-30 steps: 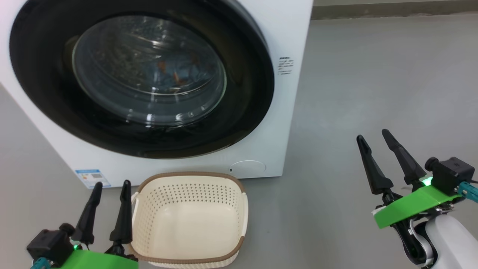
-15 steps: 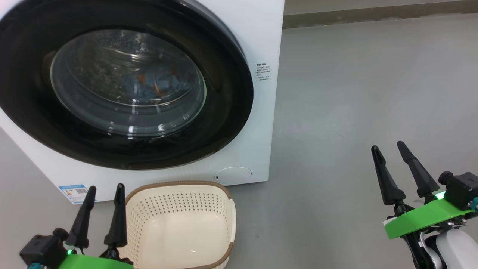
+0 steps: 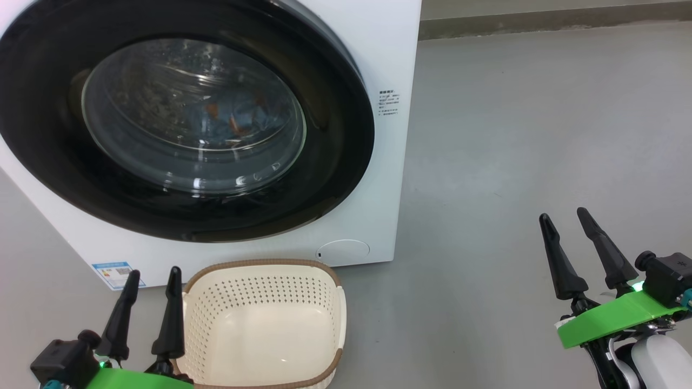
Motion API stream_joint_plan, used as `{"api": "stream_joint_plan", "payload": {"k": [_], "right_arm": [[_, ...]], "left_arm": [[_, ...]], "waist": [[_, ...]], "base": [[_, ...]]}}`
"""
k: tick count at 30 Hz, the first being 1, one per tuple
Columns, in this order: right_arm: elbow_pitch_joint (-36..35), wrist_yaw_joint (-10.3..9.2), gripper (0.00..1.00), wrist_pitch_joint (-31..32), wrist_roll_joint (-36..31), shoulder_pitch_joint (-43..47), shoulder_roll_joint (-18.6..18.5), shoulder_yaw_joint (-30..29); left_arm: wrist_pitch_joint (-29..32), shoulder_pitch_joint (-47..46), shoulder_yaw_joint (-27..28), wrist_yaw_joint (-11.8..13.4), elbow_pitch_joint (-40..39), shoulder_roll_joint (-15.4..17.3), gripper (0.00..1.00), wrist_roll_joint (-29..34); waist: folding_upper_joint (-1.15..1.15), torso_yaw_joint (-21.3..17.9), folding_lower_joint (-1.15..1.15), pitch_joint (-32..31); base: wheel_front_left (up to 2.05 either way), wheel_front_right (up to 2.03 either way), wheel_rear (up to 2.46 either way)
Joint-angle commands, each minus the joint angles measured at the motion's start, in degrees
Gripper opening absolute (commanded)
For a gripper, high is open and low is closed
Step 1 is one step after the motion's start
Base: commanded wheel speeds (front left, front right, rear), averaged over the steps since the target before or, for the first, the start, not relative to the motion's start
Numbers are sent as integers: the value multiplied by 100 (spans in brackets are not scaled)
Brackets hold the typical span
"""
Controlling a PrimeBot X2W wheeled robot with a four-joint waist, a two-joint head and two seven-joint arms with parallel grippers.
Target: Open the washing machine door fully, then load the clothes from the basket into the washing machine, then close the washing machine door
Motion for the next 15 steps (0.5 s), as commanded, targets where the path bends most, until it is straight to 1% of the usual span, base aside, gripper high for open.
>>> {"api": "stream_joint_plan", "payload": {"k": [1, 15], "right_arm": [[-113, -42, 100, -29, -33, -58, -71, 69], [-78, -42, 100, -29, -36, -87, -65, 131]], "left_arm": [[-60, -114, 206, 4, -107, 116, 100, 56], [-60, -104, 242, 4, -86, 85, 100, 105]], "waist": [[0, 10, 0, 1], [0, 12, 0, -6]], "base": [[0, 0, 0], [0, 0, 0]]}}
